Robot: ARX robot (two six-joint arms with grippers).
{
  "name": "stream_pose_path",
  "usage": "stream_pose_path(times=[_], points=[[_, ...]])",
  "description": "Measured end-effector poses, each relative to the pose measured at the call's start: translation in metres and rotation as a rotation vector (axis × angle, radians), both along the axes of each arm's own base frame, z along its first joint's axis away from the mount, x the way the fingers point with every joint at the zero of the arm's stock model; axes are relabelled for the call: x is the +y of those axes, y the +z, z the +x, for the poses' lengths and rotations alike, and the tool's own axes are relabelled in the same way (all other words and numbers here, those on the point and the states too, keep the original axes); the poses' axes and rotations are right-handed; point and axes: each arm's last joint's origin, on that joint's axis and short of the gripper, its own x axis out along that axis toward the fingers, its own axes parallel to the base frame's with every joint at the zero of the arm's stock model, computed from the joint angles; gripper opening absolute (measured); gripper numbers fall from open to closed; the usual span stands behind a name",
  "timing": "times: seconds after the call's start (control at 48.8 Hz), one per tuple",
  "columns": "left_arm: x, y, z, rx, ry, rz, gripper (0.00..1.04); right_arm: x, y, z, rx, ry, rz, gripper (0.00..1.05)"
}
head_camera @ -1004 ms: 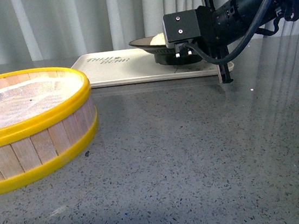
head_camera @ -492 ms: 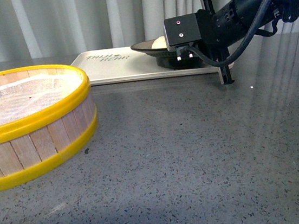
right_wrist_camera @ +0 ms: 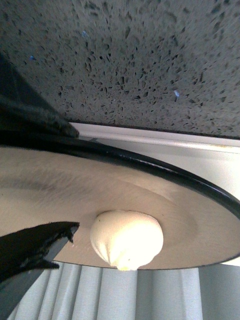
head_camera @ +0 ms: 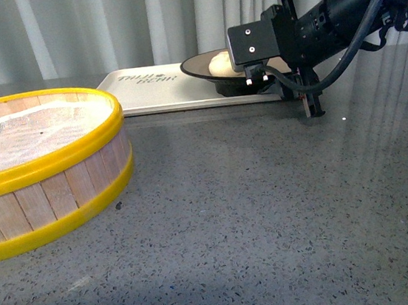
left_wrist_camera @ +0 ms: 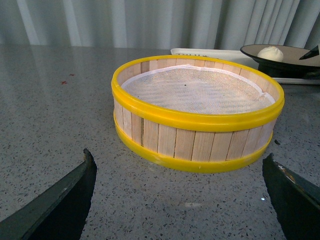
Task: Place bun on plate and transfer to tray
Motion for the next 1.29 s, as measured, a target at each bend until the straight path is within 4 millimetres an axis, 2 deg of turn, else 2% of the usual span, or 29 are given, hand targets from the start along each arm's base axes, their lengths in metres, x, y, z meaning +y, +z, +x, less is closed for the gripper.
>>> stream_pose_path(times=[0.082,0.246,0.389,0.451,0.492,0.553,0.615,0.676,0.738,0.799,0.922,1.086,1.106,1.291], points=[[0.000,0.000,0.000,0.000,0.000,0.000,0.98,0.002,0.013,-0.012,0.001,0.013,0.029,0.66],[0.000,0.000,0.000,0.000,0.000,0.000,0.98,0.010,0.054,-0.050,-0.012,0.017,0.169,0.97],[0.000,0.000,0.000,0.000,0.000,0.000,0.98,0.012,0.104,-0.087,-0.085,-0.136,0.434,0.96],[0.000,0.000,0.000,0.000,0.001,0.000,0.98,0.005,0.131,-0.111,-0.094,-0.297,0.686,0.96],[0.000,0.000,0.000,0.000,0.002,0.000,0.98,0.001,0.145,-0.120,-0.066,-0.335,0.813,0.96],[0.000,0.000,0.000,0.000,0.000,0.000,0.98,-0.002,0.154,-0.126,-0.023,-0.357,0.926,0.96],[0.000,0.000,0.000,0.000,0.000,0.000,0.98,-0.003,0.149,-0.125,0.004,-0.416,0.985,0.95],[0.000,0.000,0.000,0.000,0.000,0.000,0.98,-0.011,0.126,-0.130,-0.053,-0.687,1.165,0.81],[0.000,0.000,0.000,0.000,0.002,0.000,0.98,-0.024,0.098,-0.150,-0.042,-0.802,1.297,0.67],[0.000,0.000,0.000,0.000,0.002,0.000,0.98,-0.041,0.079,-0.173,-0.035,-0.824,1.368,0.52],[0.000,0.000,0.000,0.000,0.000,0.000,0.98,-0.062,0.054,-0.205,-0.043,-0.843,1.416,0.31],[0.000,0.000,0.000,0.000,0.000,0.000,0.98,-0.072,0.025,-0.231,-0.009,-0.844,1.409,0.08],[0.000,0.000,0.000,0.000,0.000,0.000,0.98,-0.074,0.019,-0.237,-0.003,-0.844,1.407,0.02],[0.000,0.000,0.000,0.000,0.000,0.000,0.98,-0.089,-0.010,-0.273,-0.005,-0.864,1.407,0.02]])
